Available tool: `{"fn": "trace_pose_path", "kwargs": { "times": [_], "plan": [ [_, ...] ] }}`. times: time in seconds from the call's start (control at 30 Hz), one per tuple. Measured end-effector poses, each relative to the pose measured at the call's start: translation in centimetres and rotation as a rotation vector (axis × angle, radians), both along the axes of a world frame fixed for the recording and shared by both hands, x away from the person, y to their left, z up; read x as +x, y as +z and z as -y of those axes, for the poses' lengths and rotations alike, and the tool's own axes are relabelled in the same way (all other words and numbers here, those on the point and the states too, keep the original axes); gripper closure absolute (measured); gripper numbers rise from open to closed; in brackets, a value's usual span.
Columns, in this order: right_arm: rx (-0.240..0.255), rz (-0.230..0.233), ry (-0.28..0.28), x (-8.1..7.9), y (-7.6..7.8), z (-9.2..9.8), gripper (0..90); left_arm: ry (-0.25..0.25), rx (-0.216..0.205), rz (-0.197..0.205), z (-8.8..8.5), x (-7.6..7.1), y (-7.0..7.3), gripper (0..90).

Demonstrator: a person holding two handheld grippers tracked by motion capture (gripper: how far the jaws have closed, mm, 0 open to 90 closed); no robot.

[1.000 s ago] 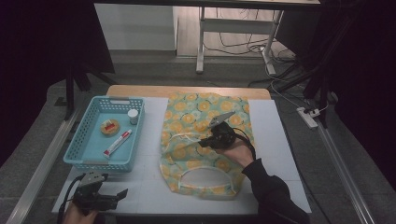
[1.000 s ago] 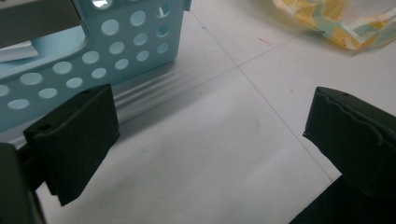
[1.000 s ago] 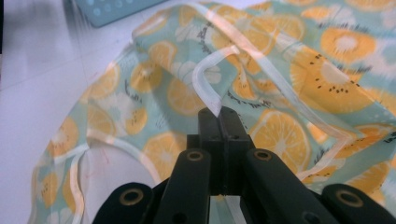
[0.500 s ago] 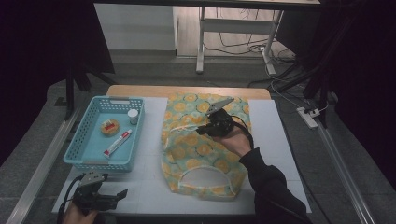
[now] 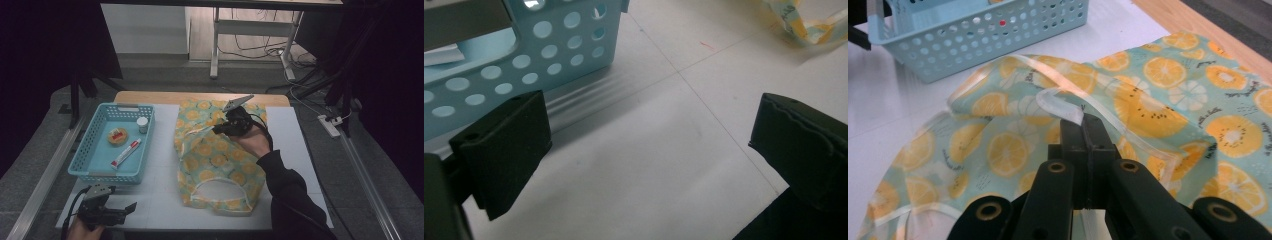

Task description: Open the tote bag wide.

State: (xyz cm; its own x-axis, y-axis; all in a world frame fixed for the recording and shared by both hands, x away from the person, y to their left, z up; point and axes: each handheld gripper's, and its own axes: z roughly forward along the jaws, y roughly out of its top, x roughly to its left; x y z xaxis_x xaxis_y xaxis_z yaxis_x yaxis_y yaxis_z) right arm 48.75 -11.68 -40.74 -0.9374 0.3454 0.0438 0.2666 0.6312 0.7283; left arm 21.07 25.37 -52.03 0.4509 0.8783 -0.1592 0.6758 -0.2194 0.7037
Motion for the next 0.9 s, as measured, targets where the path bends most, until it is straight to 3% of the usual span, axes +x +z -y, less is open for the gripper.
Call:
{"fn": "trace_pose_path", "kwargs": {
  "times": [0.47, 0.9],
  "plan": [
    [0.051, -0.039, -0.014, 2.2, 0.1, -0.6, 90.0, 0.001, -0.004, -0.001, 0.0, 0.0, 0.0, 3.0],
    [0.047, -0.038, -0.010, 2.6, 0.2, -1.5, 90.0, 0.006, -0.005, 0.000, -0.1, 0.0, 0.0, 3.0]
  ]
}}
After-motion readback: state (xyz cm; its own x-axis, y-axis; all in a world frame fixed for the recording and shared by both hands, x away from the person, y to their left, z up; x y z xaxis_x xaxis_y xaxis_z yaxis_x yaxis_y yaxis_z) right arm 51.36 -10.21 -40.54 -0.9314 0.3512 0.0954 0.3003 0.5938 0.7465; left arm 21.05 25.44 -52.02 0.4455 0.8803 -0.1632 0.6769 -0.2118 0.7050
